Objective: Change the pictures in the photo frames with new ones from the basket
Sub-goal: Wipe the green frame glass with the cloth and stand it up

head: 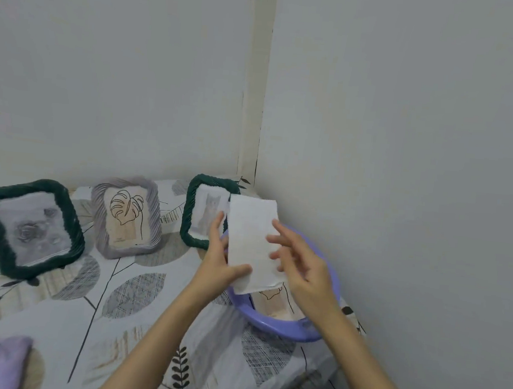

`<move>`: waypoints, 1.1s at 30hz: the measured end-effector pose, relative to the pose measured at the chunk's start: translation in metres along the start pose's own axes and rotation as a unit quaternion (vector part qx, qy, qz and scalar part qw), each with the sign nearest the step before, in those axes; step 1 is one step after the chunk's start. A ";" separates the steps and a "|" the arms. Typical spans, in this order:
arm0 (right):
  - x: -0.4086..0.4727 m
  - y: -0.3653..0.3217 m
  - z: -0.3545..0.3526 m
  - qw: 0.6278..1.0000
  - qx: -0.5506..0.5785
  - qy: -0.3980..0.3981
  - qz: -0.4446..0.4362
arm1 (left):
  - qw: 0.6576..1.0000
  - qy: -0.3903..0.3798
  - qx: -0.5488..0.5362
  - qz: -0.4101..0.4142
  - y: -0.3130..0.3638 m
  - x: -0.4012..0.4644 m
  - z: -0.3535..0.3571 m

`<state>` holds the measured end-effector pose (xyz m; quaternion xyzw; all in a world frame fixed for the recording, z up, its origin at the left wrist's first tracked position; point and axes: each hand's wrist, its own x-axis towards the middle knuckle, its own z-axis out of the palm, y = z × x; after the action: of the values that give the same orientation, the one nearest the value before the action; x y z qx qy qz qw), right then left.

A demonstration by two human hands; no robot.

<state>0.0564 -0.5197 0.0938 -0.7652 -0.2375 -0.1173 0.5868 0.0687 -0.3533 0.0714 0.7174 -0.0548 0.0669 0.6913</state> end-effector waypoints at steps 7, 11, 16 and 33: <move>0.009 -0.004 0.015 0.999 0.027 -0.006 0.026 | 0.997 -0.060 -0.003 0.041 -0.001 -0.007 0.014; 0.010 0.009 0.014 0.998 0.011 0.051 0.035 | 0.995 -0.079 0.028 0.056 -0.005 -0.003 0.014; 0.017 0.025 0.007 0.993 0.051 0.085 0.064 | 0.973 -0.007 0.200 0.118 -0.015 0.008 0.018; 0.064 0.095 -0.007 0.872 -0.379 -0.250 0.184 | 0.957 -0.004 0.265 -0.113 -0.043 0.009 -0.015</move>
<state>0.1601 -0.5304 0.0451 -0.9624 -0.1689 0.1067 0.1838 0.0845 -0.3369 0.0309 0.8769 0.0430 -0.0026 0.4788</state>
